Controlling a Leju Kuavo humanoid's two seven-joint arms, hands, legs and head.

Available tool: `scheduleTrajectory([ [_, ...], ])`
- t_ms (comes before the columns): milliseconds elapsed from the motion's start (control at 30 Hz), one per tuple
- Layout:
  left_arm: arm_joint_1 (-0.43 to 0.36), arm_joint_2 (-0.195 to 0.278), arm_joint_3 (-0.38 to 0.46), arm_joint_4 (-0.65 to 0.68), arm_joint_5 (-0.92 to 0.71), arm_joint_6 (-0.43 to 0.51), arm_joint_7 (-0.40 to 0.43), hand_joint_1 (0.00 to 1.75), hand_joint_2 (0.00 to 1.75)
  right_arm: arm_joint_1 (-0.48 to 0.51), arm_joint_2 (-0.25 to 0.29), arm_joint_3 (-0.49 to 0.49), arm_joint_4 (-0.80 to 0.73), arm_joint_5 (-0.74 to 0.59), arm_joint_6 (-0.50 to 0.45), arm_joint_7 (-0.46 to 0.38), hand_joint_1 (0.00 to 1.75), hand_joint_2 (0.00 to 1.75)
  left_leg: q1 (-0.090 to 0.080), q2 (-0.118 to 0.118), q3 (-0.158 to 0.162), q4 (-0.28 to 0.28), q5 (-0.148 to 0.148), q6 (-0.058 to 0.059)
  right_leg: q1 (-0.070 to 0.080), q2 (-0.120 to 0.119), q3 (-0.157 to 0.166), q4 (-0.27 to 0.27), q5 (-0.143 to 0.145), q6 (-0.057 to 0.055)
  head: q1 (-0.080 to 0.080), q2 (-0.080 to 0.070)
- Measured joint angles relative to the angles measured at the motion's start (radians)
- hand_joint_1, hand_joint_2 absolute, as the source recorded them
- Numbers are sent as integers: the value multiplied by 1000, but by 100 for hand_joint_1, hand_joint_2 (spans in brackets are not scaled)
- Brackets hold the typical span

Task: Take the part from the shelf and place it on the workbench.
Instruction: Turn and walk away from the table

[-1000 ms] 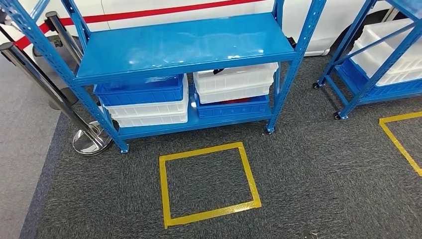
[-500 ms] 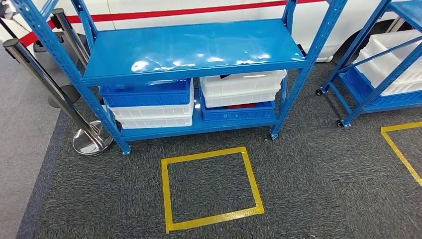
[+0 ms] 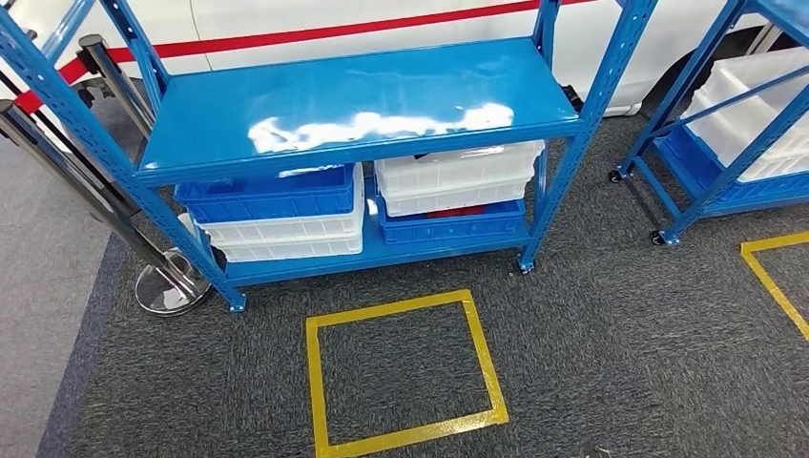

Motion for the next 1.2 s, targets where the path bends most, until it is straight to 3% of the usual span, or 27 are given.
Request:
scheduleTrajectory([
  [67,1,0,0,0,0,0,0,0,0,0,0,-1,0,1,0,0,0,0,-4,1,41,-124,77,13,1,1,21,-2,-17,8,1,0],
  [100,0,1,0,0,0,0,0,0,0,-1,1,-1,0,1,0,0,0,0,-8,2,58,-166,90,20,1,0,27,-3,-24,13,1,0],
  [200,-2,1,0,0,0,0,0,0,0,-2,1,-1,1,1,0,0,0,0,-13,1,76,-201,76,37,2,-3,37,-6,-25,32,1,0],
  [267,1,1,0,0,0,0,-1,0,0,-3,1,-2,1,1,0,0,0,0,-9,-1,96,-216,72,48,1,-3,31,27,-27,42,2,0],
  [333,1,1,0,-1,0,0,-1,0,0,-5,1,-2,1,1,0,0,0,0,-7,0,116,-225,65,58,-1,-2,-21,121,-61,48,3,0],
  [400,-1,1,0,-1,0,0,-1,0,0,-4,0,-2,1,1,0,0,0,0,-9,-2,125,-225,55,64,-1,-2,-105,236,-107,51,3,0],
  [433,-1,1,1,-1,0,0,-1,0,0,-3,0,-2,1,1,0,0,0,0,-10,-3,131,-225,49,65,-1,-2,-137,267,-110,52,3,0],
  [467,0,1,1,0,0,0,-1,0,0,-2,0,-2,1,1,0,0,0,0,-11,-3,140,-225,42,64,-1,-2,-153,265,-92,52,3,0],
  [500,2,1,1,0,0,0,0,0,0,-1,0,-2,1,1,0,0,0,0,-11,-4,151,-225,34,62,-1,-2,-151,228,-52,51,3,0],
  [567,4,0,1,0,1,0,0,0,0,0,-1,-2,1,2,0,0,0,0,-12,-4,174,-224,16,56,2,-2,-119,103,42,44,3,0],
  [633,2,-1,1,0,2,0,1,0,0,-1,-1,-2,1,4,0,0,0,0,-13,-4,179,-223,3,45,10,-3,-101,26,74,33,3,0],
  [733,-1,-1,2,0,1,2,3,0,0,0,-1,-3,1,6,0,0,0,0,-14,-3,186,-215,-6,27,11,-3,-91,8,69,15,2,0],
  [800,-2,-1,3,-1,1,3,3,0,0,0,0,-3,1,8,0,0,0,0,-12,-2,172,-168,-21,17,6,-2,-71,0,63,4,0,0],
  [933,-3,-1,4,-1,2,3,3,0,0,-4,0,-3,1,10,0,0,0,0,-2,-1,28,54,-100,1,5,-2,-44,-4,41,-4,-4,0],
  [967,-1,-1,5,-1,3,3,3,0,0,-3,0,-3,1,10,1,0,0,0,-1,0,9,64,-93,-1,5,-1,-35,-4,34,-4,-4,0],
  [1000,2,-1,5,-1,3,3,3,0,0,-3,0,-3,1,11,1,0,0,0,0,0,6,37,-63,0,5,0,-25,-4,27,-3,-4,0],
  [1067,6,-1,6,-1,4,4,3,0,0,-3,1,-3,1,12,2,0,0,0,-1,0,36,-86,33,9,5,2,-2,-4,13,1,-4,0],
  [1100,6,-1,6,-1,4,4,2,0,0,-4,1,-3,1,12,3,0,0,0,-5,1,51,-141,60,15,6,2,5,-3,8,5,-3,0],
  [1133,5,0,7,-1,4,5,2,0,0,-5,1,-3,1,13,3,0,0,0,-8,2,61,-177,78,21,6,2,8,-3,2,11,-4,0],
  [1200,4,0,9,-1,5,6,1,0,0,-8,2,-3,2,13,3,0,0,0,-14,2,65,-193,78,32,7,1,8,-3,-4,23,-3,0],
])
